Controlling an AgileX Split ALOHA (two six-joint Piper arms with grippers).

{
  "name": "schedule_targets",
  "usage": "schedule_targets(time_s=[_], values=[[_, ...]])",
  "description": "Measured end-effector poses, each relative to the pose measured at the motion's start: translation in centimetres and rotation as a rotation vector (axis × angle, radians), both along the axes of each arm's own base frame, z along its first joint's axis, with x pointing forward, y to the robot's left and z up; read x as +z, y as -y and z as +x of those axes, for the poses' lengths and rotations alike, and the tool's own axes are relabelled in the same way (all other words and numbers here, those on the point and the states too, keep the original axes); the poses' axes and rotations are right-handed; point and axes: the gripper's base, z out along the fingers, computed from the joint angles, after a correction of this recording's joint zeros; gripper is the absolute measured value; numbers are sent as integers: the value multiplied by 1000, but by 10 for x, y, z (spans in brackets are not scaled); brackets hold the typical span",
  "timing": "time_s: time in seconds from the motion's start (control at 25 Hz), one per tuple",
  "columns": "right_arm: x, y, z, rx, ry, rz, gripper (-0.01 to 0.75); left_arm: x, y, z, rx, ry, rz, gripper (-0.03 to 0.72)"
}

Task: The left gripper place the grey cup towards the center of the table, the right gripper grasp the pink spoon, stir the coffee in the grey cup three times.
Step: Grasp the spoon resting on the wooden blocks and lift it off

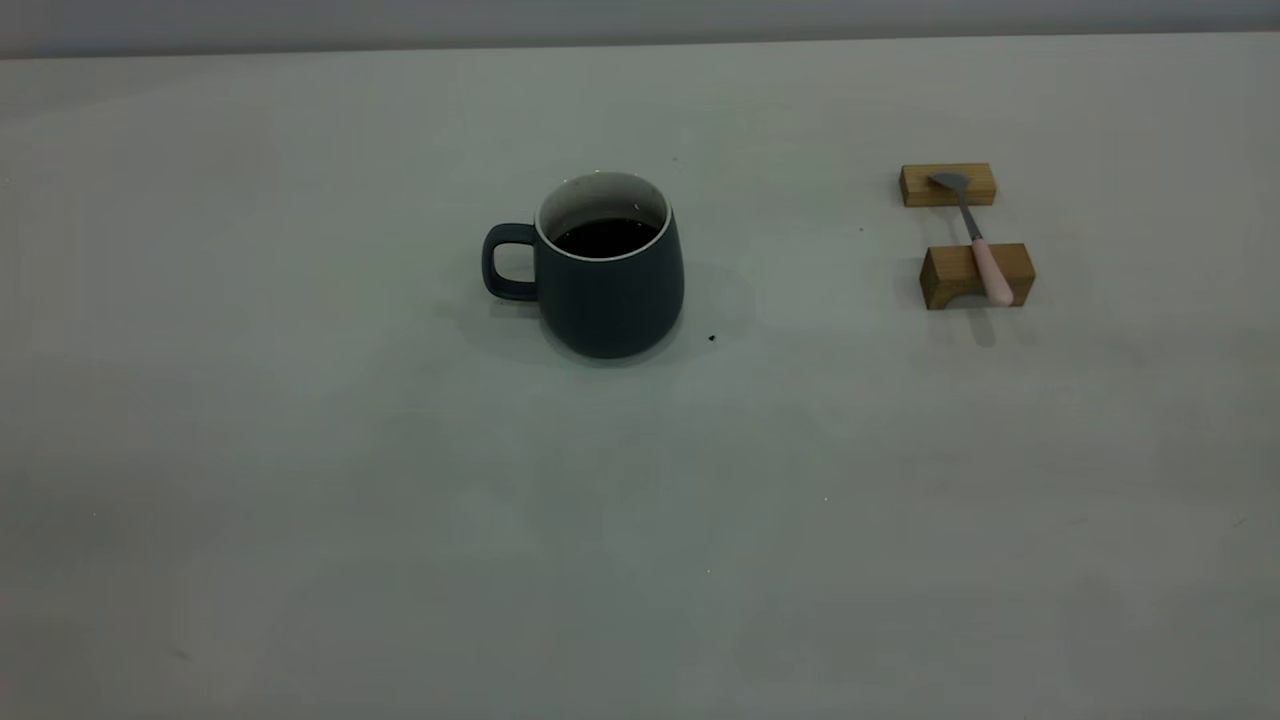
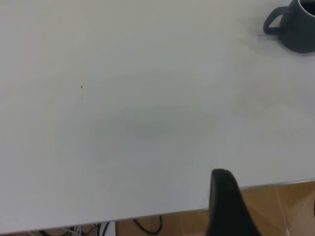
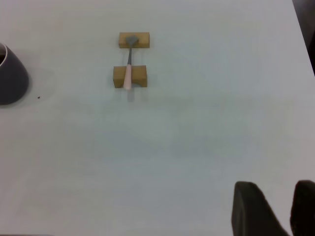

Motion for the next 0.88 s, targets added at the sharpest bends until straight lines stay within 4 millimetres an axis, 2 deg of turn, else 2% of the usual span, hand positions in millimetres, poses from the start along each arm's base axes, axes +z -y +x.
schedule_targets(time_s=[0.88], values=[[0, -1, 0, 5, 0, 8, 237, 0, 0, -1, 2, 7, -1, 490]])
